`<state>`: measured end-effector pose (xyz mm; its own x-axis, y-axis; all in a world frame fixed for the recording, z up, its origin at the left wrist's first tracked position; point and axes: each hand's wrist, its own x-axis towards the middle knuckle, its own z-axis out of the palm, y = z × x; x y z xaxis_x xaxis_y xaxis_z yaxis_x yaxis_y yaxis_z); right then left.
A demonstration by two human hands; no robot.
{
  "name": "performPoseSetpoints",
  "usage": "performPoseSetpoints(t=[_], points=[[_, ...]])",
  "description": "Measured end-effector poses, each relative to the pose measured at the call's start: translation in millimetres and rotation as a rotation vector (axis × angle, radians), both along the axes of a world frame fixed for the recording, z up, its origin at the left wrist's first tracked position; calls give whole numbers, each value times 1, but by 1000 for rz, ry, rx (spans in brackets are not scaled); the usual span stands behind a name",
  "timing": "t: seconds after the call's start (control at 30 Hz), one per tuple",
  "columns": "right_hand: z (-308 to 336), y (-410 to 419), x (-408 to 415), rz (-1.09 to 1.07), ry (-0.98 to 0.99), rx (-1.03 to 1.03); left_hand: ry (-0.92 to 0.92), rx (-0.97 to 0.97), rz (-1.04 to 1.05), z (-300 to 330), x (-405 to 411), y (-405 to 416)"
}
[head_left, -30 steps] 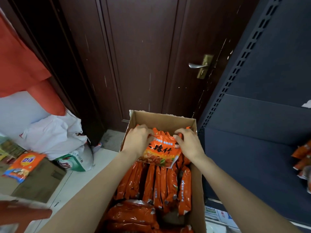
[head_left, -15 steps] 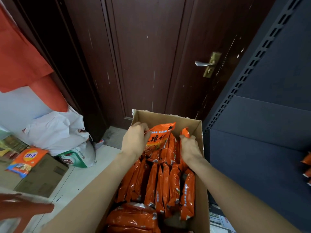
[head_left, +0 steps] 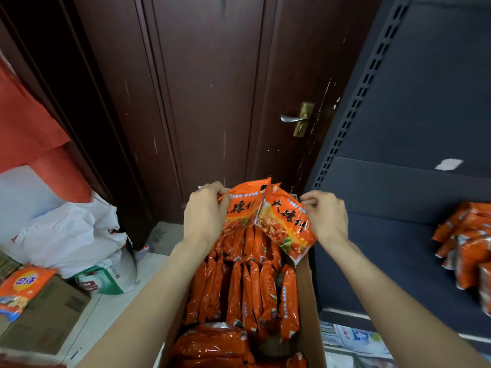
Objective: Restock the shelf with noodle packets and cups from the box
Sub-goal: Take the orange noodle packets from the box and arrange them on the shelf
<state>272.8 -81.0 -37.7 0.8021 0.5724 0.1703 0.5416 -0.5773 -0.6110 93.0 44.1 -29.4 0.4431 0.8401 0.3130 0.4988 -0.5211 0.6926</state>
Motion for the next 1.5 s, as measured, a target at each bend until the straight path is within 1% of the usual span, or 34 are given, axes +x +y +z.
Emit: performPoseSetpoints(t=[0.13,0.27,0.43,0.57,0.8,0.93,1.0,1.1,1.23,1.4,1.5], points=[[26,-30,9,-38,20,149,-62,70,-59,21,11,-16],[49,-65,30,-57,-43,202,-92,142,-139,43,42,-39],[54,-119,82,-105,-124,186,-114,170,-231,58,103,-82],[38,-163,146,-83,-152,105,-55,161,-291,53,172,-129],[10,-203,265,-5,-56,109,30,101,-239,31,276,-180],[-1,-204,311,37,-57,133,41,77,-176,23,309,-188],[-8,-201,326,91,-64,110,69,72,-173,19,318,-189],[-18,-198,343,156,-75,45,153,45,-239,14,330,-193],[-27,-197,354,188,-88,-46,240,20,-282,3,342,-200],[-30,-195,365,207,-130,-111,243,-81,-256,-14,353,-201],[-27,-198,369,317,-57,-195,205,-152,-236,-23,360,-201]])
